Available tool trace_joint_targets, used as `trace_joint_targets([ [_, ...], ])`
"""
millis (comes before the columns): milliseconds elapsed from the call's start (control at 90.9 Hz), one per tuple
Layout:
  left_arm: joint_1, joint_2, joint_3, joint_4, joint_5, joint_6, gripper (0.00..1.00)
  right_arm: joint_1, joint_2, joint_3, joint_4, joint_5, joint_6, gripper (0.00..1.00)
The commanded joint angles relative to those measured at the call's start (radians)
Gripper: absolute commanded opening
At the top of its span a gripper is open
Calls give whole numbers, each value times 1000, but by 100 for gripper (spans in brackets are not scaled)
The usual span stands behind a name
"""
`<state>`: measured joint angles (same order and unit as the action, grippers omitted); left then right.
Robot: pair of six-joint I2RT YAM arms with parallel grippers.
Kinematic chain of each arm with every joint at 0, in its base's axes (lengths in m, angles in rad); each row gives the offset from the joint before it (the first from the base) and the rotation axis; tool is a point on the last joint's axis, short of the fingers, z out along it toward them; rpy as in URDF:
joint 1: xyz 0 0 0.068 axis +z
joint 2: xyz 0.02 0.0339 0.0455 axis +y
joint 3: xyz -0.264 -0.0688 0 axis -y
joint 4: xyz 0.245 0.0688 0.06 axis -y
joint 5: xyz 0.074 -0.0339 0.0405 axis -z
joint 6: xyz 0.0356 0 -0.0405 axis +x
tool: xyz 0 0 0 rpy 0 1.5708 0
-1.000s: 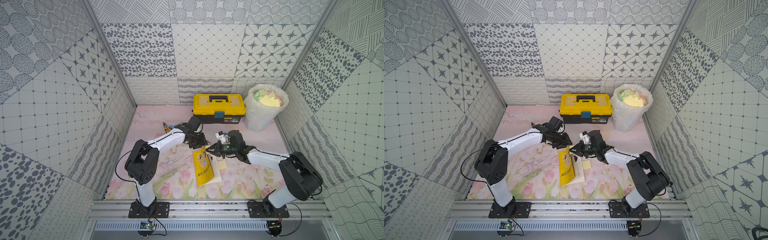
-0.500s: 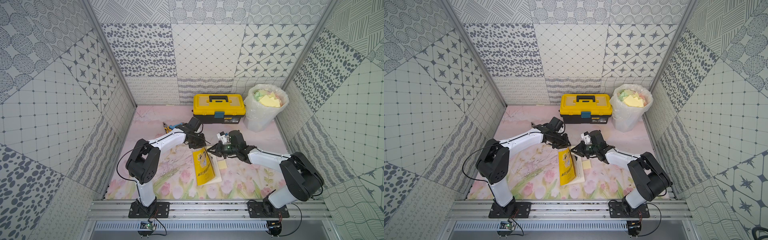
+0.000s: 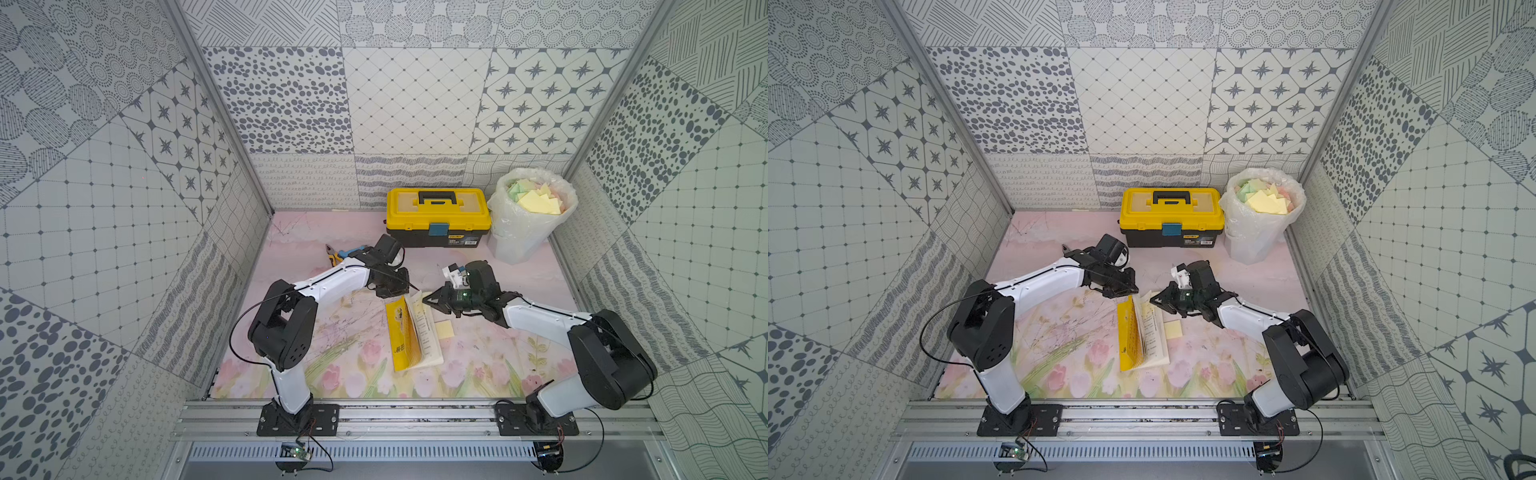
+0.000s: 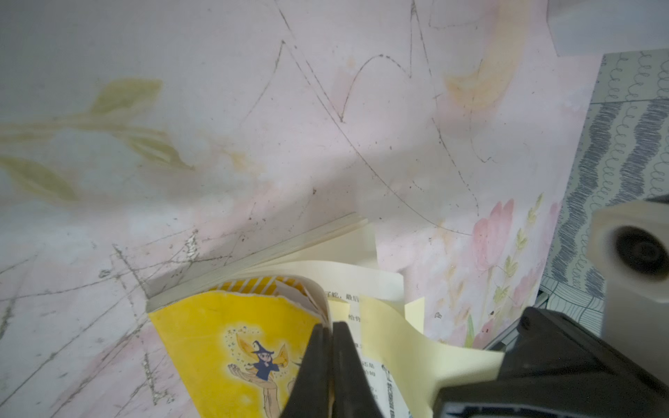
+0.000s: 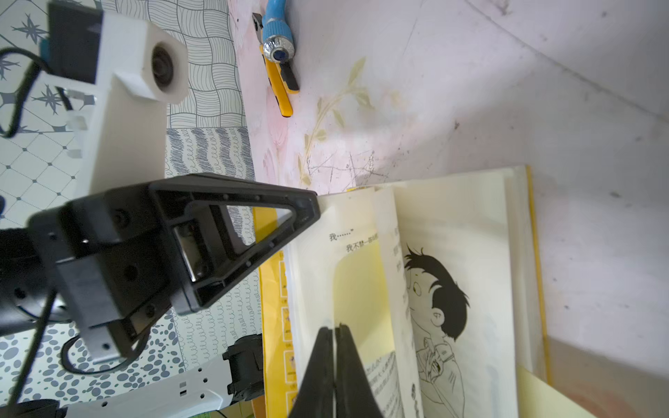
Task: Peel off the used sticky note
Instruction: Open the book at the center of the board.
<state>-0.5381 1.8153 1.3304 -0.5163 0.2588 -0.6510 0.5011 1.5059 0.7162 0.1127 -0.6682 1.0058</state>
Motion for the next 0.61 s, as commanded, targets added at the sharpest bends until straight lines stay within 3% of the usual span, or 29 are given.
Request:
trace_joint_targets([
  [0,13,-25,-2,-45,9,89,0,-8,-20,-12,6,8,-28,6],
  [198,18,-82,-23,-101,-74,178,0,-15,-13,-15,-37,24,-57,12],
  [594,18,-221,-164,-185,-496,288,0,-17,-91,-9,-211,108,-157,46],
])
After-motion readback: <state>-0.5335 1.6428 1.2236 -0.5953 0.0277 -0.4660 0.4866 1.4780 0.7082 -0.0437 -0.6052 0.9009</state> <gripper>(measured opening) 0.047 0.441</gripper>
